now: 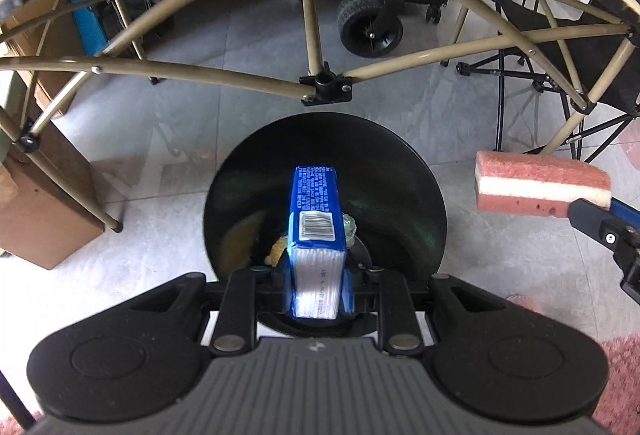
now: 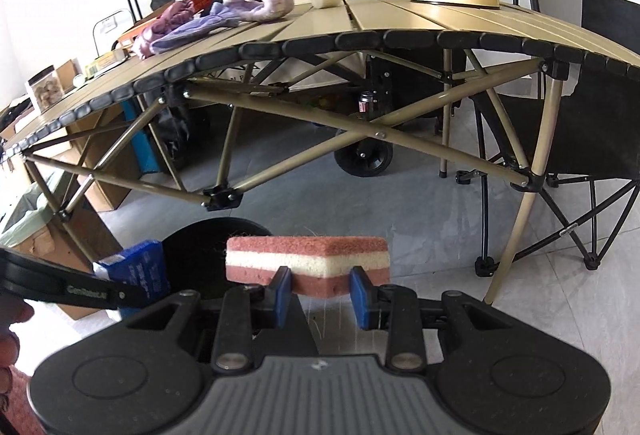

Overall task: Collect trash
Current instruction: 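Carry the blue box and pink sponge down over the black trash bin, then open the left gripper to drop the blue box into the bin, then lower the pink sponge into the bin and open the right gripper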

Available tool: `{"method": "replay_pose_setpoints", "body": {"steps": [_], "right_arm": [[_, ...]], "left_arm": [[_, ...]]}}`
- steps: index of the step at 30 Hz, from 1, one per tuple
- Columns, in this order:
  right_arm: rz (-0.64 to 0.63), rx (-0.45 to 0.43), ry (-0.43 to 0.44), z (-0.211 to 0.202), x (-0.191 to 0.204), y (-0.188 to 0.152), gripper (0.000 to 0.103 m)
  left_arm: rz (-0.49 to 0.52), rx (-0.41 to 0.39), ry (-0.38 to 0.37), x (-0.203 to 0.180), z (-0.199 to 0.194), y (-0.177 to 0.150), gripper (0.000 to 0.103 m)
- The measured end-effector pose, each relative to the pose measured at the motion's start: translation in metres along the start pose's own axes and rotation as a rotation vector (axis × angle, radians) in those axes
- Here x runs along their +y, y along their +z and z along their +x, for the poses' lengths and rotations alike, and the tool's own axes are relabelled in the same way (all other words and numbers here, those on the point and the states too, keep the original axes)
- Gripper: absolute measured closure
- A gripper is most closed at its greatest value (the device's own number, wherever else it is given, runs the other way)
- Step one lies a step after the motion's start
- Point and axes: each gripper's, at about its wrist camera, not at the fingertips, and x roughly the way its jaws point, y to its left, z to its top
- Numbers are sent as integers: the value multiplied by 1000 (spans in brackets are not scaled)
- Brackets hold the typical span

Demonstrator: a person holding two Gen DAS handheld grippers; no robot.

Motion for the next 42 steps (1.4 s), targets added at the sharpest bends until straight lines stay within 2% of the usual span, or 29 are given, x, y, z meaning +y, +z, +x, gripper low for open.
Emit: {"method": "replay_pose_setpoints", "body": {"steps": [12, 22, 24, 25, 26, 27, 29, 34, 42], "right_arm": [[13, -1, -15, 9, -4, 3, 73], [27, 0, -21, 12, -8, 2, 73], [28, -2, -20, 12, -8, 3, 73], [27, -3, -20, 12, -8, 2, 73], [26, -3, -20, 12, -7, 3, 73], [26, -4, -20, 12, -7, 3, 73], [26, -4, -21, 11, -7, 2, 72], [25, -5, -20, 11, -7, 3, 72], [20, -5, -18, 11, -6, 4, 72]], "left_arm": [[-63, 131, -21, -4, 38, 17, 80], [-54, 144, -45, -13, 43, 19, 79], [-47, 128, -43, -13, 40, 19, 68], [-47, 121, -45, -13, 37, 19, 45], [-50, 115, -43, -13, 35, 19, 15], [-50, 106, -33, -14, 34, 19, 3], [-29, 82, 1, -17, 29, 19, 0], [-34, 112, -4, -15, 32, 20, 0], [-36, 115, 1, -13, 32, 19, 0]]}}
